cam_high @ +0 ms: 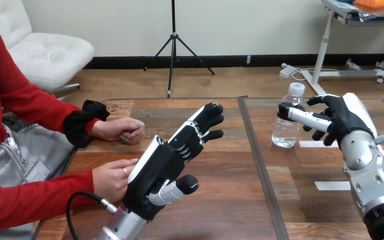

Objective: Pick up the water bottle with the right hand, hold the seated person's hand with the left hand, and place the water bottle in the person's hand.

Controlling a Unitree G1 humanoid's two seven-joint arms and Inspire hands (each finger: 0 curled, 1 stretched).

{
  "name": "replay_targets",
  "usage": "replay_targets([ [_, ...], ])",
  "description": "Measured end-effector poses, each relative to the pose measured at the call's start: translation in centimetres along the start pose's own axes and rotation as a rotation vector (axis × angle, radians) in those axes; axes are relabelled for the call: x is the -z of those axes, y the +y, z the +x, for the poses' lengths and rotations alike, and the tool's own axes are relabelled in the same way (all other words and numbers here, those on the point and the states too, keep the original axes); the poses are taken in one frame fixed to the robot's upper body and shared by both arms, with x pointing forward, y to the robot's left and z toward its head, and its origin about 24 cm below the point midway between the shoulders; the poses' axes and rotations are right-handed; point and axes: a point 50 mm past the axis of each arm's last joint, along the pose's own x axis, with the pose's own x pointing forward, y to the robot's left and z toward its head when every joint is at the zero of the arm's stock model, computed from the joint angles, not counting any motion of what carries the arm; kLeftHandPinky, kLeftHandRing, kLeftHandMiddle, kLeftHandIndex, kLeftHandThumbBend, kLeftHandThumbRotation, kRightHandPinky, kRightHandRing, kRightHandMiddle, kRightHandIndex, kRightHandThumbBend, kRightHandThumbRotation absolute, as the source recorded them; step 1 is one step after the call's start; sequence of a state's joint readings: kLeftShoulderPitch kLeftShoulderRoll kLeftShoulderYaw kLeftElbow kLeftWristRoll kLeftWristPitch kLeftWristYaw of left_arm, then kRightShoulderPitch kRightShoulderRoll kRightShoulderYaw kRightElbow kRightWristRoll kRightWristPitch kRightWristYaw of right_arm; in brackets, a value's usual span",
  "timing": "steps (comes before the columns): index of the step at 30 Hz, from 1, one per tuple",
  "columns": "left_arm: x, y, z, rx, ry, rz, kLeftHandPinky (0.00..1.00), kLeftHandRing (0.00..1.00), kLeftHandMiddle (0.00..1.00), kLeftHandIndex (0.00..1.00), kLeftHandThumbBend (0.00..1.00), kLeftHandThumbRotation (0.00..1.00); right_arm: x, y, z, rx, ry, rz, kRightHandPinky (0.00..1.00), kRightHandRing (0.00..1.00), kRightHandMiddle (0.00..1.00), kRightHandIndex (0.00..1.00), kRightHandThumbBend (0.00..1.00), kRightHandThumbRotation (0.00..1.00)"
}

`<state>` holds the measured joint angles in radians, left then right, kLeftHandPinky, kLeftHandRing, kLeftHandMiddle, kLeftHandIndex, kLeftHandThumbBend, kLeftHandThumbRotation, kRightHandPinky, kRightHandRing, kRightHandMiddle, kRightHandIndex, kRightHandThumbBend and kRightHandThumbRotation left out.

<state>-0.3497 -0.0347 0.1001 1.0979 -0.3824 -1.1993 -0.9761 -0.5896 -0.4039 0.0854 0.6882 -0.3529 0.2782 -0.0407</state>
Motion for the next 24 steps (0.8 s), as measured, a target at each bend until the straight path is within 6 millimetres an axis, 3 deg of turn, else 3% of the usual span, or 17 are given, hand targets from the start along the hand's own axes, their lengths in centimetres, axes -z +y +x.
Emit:
replay_targets([
  [6, 0.0, 0.0, 0.0, 0.000, 0.001, 0.001, 0.88, 0.95, 0.96, 0.94, 1.00, 0.79, 0.5, 0.1, 0.2, -0.007, 0.007, -0.017, 0.49, 0.59, 0.63, 0.83, 1.00, 0.70],
  [15, 0.0, 0.0, 0.0, 0.000, 0.001, 0.001, 0.88, 0.95, 0.96, 0.94, 1.00, 0.79, 1.5, 0.1, 0.6, -0.021, 0.031, -0.038, 0.43, 0.56, 0.63, 0.87, 1.00, 0.71],
  [24, 0.0, 0.0, -0.1, 0.011, 0.001, 0.000, 0.89, 0.95, 0.96, 0.94, 1.00, 0.79, 2.3, -0.1, 1.0, -0.022, 0.066, -0.049, 0.36, 0.48, 0.57, 0.90, 1.00, 0.75],
])
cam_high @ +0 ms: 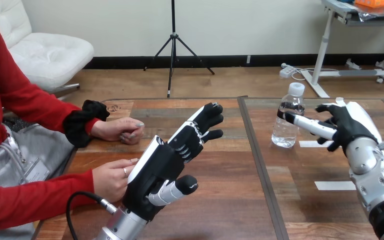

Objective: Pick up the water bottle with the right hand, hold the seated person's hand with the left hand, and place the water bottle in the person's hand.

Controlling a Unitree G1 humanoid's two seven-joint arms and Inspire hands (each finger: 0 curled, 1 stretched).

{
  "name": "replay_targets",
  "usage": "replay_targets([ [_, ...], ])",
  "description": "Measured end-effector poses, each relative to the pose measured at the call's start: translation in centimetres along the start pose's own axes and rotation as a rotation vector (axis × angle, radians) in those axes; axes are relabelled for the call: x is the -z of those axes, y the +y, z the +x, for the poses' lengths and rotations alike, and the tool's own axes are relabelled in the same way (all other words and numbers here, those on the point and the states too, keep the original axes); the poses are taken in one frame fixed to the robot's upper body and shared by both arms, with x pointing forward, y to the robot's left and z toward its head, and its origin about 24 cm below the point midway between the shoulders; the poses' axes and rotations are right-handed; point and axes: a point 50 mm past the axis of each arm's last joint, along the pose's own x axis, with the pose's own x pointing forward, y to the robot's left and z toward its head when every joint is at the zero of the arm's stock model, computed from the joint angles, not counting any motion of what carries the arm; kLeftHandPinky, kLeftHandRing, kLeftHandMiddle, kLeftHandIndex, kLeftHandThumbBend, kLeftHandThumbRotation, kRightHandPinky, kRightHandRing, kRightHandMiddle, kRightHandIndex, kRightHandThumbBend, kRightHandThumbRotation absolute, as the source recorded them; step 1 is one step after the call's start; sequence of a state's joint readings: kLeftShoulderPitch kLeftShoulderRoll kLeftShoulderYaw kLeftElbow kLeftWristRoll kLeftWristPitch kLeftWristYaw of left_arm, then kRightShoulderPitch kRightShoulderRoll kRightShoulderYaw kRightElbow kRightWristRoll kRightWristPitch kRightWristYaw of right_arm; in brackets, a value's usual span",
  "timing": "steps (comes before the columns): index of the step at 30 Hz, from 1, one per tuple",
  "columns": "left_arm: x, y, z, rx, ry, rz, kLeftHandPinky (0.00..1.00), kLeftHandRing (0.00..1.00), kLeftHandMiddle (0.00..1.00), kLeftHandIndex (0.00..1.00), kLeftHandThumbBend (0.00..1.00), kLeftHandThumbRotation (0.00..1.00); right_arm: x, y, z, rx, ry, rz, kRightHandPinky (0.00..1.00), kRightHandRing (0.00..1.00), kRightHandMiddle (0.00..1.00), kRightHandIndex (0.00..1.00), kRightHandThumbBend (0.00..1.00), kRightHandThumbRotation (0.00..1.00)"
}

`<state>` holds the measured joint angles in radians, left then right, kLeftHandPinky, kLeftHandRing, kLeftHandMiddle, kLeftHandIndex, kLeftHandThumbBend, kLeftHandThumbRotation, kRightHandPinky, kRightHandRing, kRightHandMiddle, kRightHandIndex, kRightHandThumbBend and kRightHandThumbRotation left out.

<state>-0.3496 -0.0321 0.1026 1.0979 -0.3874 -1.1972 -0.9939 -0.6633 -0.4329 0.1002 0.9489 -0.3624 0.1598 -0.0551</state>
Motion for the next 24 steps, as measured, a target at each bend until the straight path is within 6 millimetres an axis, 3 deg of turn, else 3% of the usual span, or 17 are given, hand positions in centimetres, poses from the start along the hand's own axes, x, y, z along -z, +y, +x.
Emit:
replay_targets([
  [6, 0.02, 0.13, -0.11, 0.005, 0.004, -0.003, 0.90, 0.95, 0.96, 0.94, 1.00, 0.79, 0.18, -0.22, 0.23, 0.002, 0.012, -0.003, 0.37, 0.50, 0.58, 0.93, 1.00, 0.79],
  [11, 0.06, 0.22, -0.19, 0.002, 0.009, -0.009, 0.89, 0.95, 0.96, 0.94, 1.00, 0.78, 0.06, -0.34, 0.39, 0.002, 0.007, -0.004, 0.48, 0.63, 0.68, 0.94, 1.00, 0.81],
  [21, 0.05, 0.48, -0.36, -0.015, 0.010, -0.009, 0.89, 0.95, 0.96, 0.94, 1.00, 0.78, -0.35, -0.52, 0.58, 0.003, -0.011, -0.003, 0.58, 0.75, 0.80, 0.97, 1.00, 0.82],
  [24, 0.03, 0.54, -0.41, -0.019, 0.009, -0.009, 0.88, 0.94, 0.96, 0.94, 1.00, 0.78, -0.44, -0.56, 0.62, 0.005, -0.016, -0.001, 0.65, 0.82, 0.86, 0.98, 1.00, 0.83],
])
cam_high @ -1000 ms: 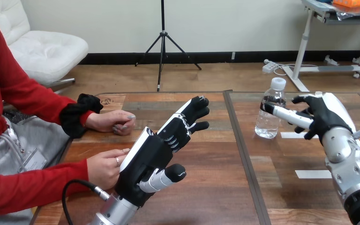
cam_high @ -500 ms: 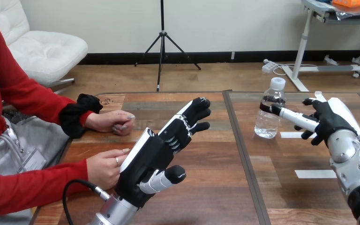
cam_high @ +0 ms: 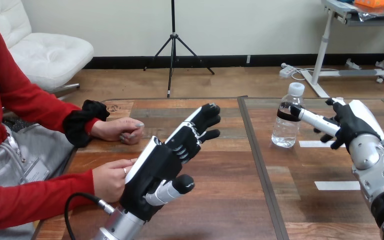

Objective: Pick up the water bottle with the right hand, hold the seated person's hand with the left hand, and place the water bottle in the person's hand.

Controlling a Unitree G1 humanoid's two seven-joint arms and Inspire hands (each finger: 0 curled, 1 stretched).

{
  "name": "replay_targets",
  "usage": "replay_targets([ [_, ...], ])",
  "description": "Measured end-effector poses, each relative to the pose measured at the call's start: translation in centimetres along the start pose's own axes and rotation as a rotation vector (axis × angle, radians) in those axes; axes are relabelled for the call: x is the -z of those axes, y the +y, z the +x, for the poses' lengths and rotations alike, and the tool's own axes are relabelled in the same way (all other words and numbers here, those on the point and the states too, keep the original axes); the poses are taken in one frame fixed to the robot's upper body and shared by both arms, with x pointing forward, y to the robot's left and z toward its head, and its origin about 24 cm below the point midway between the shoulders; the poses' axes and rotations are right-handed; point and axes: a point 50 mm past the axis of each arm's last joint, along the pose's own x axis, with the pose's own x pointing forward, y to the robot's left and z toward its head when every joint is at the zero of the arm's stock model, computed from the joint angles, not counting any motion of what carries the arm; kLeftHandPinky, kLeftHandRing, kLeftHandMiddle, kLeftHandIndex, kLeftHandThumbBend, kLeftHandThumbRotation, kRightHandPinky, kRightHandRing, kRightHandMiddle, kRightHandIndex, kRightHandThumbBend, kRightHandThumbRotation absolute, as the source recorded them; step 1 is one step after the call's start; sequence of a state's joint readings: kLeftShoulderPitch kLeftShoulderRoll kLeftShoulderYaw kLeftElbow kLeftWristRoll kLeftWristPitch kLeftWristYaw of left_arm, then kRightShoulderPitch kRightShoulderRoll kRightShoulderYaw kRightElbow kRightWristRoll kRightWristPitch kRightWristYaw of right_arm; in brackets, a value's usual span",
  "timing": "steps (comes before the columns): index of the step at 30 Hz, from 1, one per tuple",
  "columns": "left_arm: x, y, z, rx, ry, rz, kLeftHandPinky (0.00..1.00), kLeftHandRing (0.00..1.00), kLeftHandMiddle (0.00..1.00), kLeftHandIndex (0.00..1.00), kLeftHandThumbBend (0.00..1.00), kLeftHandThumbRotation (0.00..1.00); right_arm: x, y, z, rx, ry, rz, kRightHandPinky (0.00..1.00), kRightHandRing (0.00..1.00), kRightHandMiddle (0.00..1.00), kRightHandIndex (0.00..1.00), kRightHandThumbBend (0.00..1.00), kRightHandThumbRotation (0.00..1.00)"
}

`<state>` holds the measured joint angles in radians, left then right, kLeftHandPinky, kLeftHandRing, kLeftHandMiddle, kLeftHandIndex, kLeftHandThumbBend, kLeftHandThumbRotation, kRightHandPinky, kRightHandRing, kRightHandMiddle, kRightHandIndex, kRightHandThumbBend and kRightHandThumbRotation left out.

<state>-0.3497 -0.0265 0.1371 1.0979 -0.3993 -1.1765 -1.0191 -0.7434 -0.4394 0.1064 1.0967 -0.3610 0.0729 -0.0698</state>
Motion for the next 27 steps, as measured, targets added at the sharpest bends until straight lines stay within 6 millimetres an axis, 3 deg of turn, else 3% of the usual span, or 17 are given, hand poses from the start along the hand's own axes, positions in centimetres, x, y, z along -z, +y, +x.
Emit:
replay_targets([
  [5, -0.01, 0.02, -0.01, -0.002, 0.000, 0.001, 0.87, 0.94, 0.95, 0.94, 1.00, 0.79, -0.06, -0.03, 0.04, 0.005, -0.009, 0.004, 0.71, 0.86, 0.89, 0.99, 1.00, 0.82],
  [12, -0.03, 0.04, -0.02, -0.005, -0.002, 0.004, 0.87, 0.94, 0.95, 0.94, 1.00, 0.79, 0.08, -0.01, 0.03, 0.018, -0.013, 0.006, 0.71, 0.86, 0.91, 1.00, 1.00, 0.81],
  [23, -0.03, -0.01, 0.00, -0.001, -0.003, 0.003, 0.88, 0.94, 0.96, 0.94, 1.00, 0.79, 0.41, 0.12, 0.00, 0.028, -0.020, 0.006, 0.90, 0.97, 0.98, 1.00, 1.00, 0.77],
  [27, -0.03, -0.02, 0.01, -0.002, -0.003, 0.003, 0.87, 0.94, 0.96, 0.94, 1.00, 0.79, 0.40, 0.10, 0.00, 0.031, -0.026, 0.007, 0.93, 0.99, 0.99, 1.00, 1.00, 0.76],
])
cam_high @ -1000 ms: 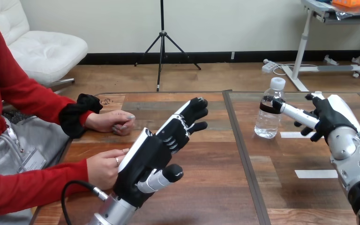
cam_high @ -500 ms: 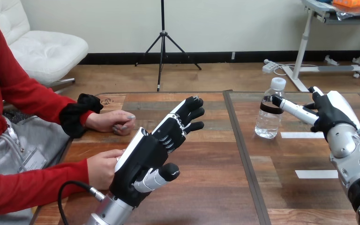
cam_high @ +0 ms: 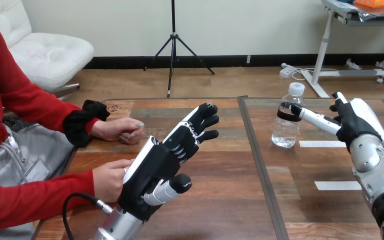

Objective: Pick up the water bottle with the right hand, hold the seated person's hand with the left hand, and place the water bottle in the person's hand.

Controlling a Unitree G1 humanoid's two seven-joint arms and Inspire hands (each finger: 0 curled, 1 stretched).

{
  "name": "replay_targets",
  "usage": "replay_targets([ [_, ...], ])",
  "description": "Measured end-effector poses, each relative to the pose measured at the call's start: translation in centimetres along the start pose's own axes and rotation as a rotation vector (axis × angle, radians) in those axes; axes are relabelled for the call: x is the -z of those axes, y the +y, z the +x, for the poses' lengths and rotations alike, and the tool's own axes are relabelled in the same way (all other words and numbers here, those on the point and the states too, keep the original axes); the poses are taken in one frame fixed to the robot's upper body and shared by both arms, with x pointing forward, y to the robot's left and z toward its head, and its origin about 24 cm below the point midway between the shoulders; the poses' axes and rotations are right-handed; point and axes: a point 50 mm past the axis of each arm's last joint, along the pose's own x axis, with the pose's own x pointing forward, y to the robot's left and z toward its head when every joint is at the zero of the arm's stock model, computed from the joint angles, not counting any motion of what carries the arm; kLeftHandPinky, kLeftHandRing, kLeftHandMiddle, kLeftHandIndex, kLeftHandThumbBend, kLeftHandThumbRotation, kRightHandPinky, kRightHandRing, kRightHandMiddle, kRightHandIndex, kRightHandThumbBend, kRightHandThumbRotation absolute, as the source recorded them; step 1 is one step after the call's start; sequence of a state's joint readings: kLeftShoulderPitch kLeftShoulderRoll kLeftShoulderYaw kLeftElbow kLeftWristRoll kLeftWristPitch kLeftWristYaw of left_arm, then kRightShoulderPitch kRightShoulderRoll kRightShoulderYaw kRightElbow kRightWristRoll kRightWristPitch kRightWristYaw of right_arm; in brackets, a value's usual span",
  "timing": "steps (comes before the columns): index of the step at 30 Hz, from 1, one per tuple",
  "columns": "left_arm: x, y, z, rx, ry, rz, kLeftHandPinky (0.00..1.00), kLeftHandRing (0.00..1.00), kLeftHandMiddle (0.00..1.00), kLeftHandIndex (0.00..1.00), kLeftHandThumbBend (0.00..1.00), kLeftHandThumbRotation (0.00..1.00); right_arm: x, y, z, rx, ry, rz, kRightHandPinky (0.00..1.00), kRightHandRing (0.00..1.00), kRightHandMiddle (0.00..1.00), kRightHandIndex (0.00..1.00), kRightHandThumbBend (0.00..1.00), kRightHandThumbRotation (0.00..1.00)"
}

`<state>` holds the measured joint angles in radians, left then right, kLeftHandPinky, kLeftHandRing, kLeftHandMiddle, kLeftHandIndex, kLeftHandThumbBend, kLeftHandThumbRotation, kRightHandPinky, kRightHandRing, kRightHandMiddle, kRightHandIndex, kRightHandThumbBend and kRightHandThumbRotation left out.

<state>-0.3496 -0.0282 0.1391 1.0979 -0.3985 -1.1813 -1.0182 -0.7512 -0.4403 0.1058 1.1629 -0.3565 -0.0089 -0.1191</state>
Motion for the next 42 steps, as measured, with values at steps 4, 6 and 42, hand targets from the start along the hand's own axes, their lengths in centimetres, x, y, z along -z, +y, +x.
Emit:
replay_targets([
  [4, 0.0, 0.0, 0.0, -0.001, -0.002, 0.002, 0.87, 0.94, 0.95, 0.94, 1.00, 0.79, -0.1, 0.0, 0.0, 0.001, -0.014, 0.002, 0.96, 1.00, 1.00, 1.00, 1.00, 0.74],
  [6, 0.0, -0.1, 0.0, -0.002, -0.003, 0.005, 0.87, 0.94, 0.95, 0.94, 1.00, 0.79, -0.2, -0.1, 0.0, 0.002, -0.022, 0.002, 0.96, 1.00, 1.00, 1.00, 1.00, 0.73],
  [42, 0.0, -0.4, 0.2, -0.017, -0.009, 0.009, 0.87, 0.95, 0.96, 0.94, 1.00, 0.79, -1.9, -3.8, 0.6, 0.088, -0.074, -0.068, 0.79, 1.00, 1.00, 1.00, 1.00, 0.72],
])
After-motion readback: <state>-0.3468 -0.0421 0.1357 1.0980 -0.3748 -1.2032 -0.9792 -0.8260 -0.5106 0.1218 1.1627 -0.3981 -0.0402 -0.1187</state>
